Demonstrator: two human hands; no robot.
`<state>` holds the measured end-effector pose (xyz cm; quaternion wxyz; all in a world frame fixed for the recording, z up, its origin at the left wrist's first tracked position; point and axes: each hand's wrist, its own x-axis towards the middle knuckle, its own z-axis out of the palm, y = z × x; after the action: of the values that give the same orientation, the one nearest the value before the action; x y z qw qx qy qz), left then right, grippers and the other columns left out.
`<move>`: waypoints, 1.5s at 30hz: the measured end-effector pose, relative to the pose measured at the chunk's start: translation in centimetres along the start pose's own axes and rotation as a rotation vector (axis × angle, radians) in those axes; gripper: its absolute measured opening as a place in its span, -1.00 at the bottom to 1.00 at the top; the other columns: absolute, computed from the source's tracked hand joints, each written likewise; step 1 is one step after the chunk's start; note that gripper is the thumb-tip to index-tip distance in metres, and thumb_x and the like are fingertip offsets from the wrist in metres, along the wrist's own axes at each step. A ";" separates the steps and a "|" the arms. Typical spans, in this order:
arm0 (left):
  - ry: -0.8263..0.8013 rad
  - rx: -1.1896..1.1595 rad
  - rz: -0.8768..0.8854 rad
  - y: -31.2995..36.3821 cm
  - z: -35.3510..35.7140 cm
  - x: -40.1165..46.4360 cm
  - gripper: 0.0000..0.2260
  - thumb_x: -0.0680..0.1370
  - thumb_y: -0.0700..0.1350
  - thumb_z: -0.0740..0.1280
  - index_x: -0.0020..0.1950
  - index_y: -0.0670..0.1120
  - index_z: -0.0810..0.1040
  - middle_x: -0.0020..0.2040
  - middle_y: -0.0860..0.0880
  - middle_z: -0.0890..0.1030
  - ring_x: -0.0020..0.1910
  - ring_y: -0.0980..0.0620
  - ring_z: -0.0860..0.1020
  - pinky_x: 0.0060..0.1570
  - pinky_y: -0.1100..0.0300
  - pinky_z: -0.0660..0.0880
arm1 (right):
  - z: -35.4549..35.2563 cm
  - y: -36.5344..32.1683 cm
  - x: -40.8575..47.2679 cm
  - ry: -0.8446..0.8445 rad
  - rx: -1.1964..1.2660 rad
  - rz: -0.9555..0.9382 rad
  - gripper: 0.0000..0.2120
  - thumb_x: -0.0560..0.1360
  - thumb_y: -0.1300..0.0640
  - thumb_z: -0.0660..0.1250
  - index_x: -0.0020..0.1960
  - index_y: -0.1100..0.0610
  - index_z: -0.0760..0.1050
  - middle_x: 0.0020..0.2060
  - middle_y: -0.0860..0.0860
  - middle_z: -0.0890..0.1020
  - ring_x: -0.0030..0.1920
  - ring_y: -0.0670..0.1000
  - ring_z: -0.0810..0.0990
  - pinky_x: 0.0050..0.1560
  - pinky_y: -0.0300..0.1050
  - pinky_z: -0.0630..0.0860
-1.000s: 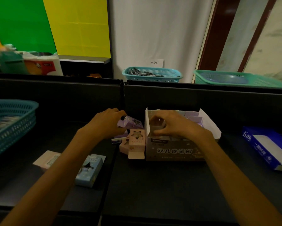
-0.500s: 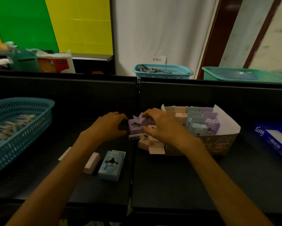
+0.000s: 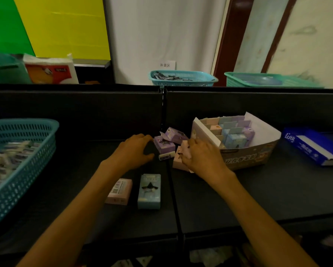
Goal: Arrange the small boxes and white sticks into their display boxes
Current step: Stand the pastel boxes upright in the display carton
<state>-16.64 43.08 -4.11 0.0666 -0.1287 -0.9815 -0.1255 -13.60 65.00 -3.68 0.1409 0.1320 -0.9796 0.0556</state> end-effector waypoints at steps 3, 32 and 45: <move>0.015 -0.043 0.010 0.1 0.4 0.5 -0.51 0.48 0.09 0.35 0.37 0.06 0.32 0.27 -0.01 0.43 0.22 0.00 0.43 0.10 0.07 0.45 | -0.1 0.1 0.2 -0.037 0.024 0.039 -0.49 0.54 -0.07 0.27 0.40 0.12 0.28 0.35 0.11 0.42 0.35 0.12 0.39 0.35 0.02 0.32; -0.143 -0.428 -0.275 -1.3 2.8 5.0 -0.36 0.32 -0.02 0.54 0.30 -0.03 0.31 0.23 -0.06 0.46 0.04 0.06 0.47 -0.04 0.21 0.46 | 0.3 2.4 3.4 -0.216 0.420 0.067 -0.39 0.36 -0.07 0.48 0.33 0.06 0.36 0.24 0.03 0.49 0.25 0.04 0.45 0.28 -0.01 0.42; -0.205 -0.379 -0.236 -2.3 2.0 3.1 -0.19 0.12 0.13 0.55 0.30 0.15 0.29 0.27 -0.01 0.35 0.24 -0.07 0.39 0.23 -0.09 0.42 | -0.4 2.0 2.6 -0.106 0.411 -0.040 -0.36 0.40 -0.07 0.46 0.41 -0.10 0.29 0.24 -0.01 0.42 0.25 -0.01 0.41 0.11 -0.25 0.28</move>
<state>-20.46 42.23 -6.03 -0.0737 -0.0352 -0.9502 -0.3007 -16.48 66.31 -2.66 0.0604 0.1803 -0.9508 0.2445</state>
